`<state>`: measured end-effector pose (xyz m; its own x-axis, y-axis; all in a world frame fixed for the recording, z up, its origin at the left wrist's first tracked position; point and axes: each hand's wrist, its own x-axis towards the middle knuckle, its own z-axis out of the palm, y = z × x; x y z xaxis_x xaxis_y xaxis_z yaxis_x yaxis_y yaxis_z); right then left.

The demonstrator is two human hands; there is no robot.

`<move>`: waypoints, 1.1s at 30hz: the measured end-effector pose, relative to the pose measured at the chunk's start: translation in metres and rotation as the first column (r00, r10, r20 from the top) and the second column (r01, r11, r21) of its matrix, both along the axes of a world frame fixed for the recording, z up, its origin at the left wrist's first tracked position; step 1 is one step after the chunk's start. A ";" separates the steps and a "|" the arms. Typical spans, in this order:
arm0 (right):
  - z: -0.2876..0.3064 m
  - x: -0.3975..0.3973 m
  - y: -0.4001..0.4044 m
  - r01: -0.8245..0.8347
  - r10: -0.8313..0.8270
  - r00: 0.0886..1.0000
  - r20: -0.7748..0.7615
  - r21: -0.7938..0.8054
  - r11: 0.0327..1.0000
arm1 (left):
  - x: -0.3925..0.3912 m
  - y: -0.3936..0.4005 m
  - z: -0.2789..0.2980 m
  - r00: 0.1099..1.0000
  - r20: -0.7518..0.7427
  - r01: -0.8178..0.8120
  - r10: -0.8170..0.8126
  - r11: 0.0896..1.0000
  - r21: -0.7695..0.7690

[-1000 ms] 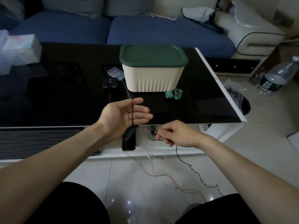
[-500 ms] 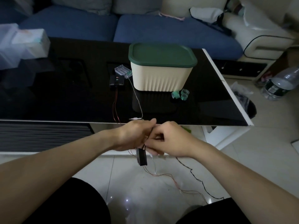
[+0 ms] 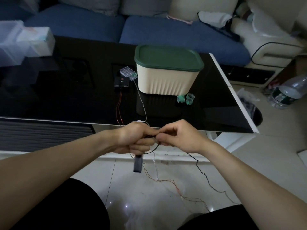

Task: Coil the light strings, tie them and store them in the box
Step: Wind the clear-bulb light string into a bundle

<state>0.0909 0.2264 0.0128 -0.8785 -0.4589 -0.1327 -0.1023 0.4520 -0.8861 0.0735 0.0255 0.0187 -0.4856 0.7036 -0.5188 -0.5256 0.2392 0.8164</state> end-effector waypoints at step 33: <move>-0.020 -0.008 0.022 0.275 -0.323 0.924 0.202 0.234 0.933 | -0.012 -0.004 0.001 0.829 0.050 -0.546 0.556 0.788 0.287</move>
<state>0.0828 0.2486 -0.0069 -0.9031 -0.1227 -0.4115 0.2639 0.5973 -0.7574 0.0616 0.0210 0.0200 -0.8489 0.4214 -0.3191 -0.4685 -0.3203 0.8234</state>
